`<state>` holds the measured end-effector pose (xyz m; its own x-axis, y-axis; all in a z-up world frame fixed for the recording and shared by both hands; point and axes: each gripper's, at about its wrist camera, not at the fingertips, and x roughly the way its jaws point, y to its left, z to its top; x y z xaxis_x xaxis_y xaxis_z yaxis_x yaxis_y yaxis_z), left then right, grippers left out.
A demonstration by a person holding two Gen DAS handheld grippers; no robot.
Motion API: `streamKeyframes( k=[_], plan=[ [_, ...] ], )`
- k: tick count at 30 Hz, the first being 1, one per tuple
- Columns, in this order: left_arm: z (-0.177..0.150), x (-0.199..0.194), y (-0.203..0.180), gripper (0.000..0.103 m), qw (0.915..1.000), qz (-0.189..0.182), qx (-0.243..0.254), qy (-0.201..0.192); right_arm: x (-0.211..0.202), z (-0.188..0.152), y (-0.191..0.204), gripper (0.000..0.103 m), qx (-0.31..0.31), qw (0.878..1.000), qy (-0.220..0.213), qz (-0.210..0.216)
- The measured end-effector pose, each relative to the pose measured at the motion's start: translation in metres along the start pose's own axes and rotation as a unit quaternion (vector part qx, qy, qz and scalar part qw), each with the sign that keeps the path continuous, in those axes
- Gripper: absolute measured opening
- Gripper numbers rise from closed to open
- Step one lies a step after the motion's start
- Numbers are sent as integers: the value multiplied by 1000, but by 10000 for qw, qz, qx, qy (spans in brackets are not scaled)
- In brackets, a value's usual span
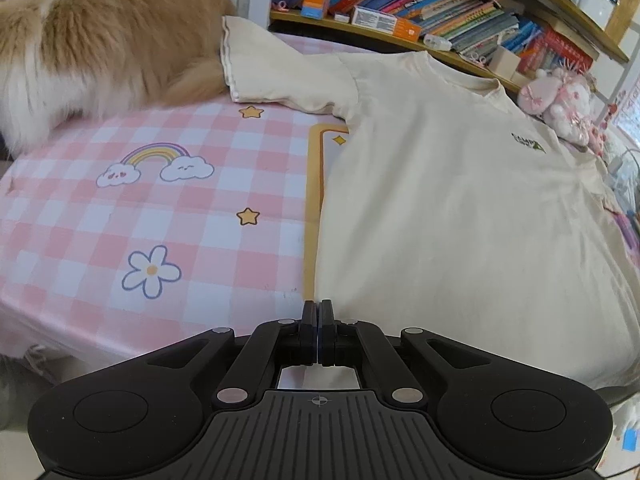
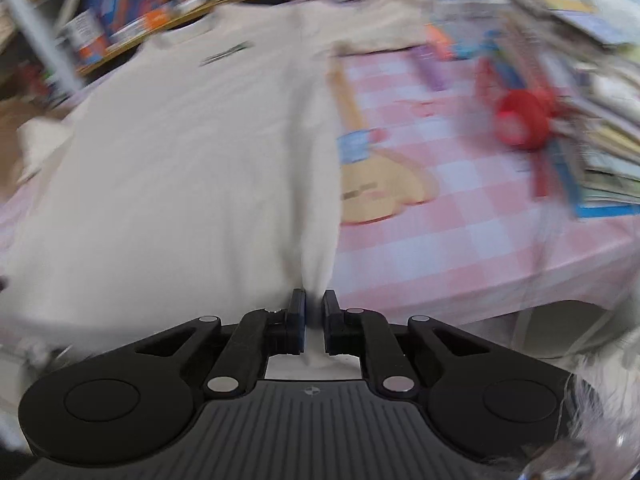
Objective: Fold clothes
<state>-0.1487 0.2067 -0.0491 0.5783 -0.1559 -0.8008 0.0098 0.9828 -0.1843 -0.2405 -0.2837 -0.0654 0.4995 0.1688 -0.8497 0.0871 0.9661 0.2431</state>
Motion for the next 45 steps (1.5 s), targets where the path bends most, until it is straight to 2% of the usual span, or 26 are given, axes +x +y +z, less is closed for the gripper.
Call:
streamKeyframes(
  k=[3, 5, 8, 10, 11, 13, 18, 25, 30, 33, 35, 38, 42, 45],
  plan=[
    [0, -1, -3, 0, 10000, 66, 15, 31, 1, -2, 9, 9, -199, 9998, 15, 45],
    [1, 0, -6, 1, 9999, 94, 58, 74, 2, -1, 5, 9, -148, 9999, 7, -81],
    [1, -6, -15, 5, 9996, 163, 223, 56, -3, 5, 0, 15, -128, 9998, -65, -112],
    [1, -12, -21, 7, 9994, 220, 256, -71, -10, 12, -3, 22, -205, 9993, -283, -94],
    [3, -16, -23, 7, 9995, 207, 214, -135, -13, 16, -4, 26, -245, 9989, -390, -85],
    [7, -21, -27, 7, 9995, 161, 107, -268, -6, 27, 2, 27, -356, 9984, -442, -66],
    [34, -17, -48, 10, 9979, 60, 395, -508, 11, 56, 15, 28, -633, 9964, -572, -20],
    [99, 21, -68, 26, 9890, -335, 1252, -718, 47, 98, 42, 30, -1053, 9926, -592, -64],
    [161, 75, -76, 29, 9798, -677, 1777, -625, 88, 151, 62, 31, -1458, 9883, -421, -177],
    [202, 111, -83, 29, 9726, -825, 2099, -566, 117, 199, 73, 33, -2113, 9759, -386, -386],
    [227, 133, -88, 30, 9679, -890, 2287, -543, 134, 230, 77, 33, -2284, 9719, -369, -443],
    [260, 169, -96, 30, 9617, -874, 2550, -498, 163, 278, 84, 33, -2425, 9683, -383, -465],
    [290, 209, -105, 31, 9580, -848, 2698, -474, 202, 330, 95, 35, -2628, 9622, -430, -562],
    [306, 229, -109, 37, 9515, -817, 2922, -512, 220, 357, 96, 36, -2671, 9604, -499, -619]
  ],
)
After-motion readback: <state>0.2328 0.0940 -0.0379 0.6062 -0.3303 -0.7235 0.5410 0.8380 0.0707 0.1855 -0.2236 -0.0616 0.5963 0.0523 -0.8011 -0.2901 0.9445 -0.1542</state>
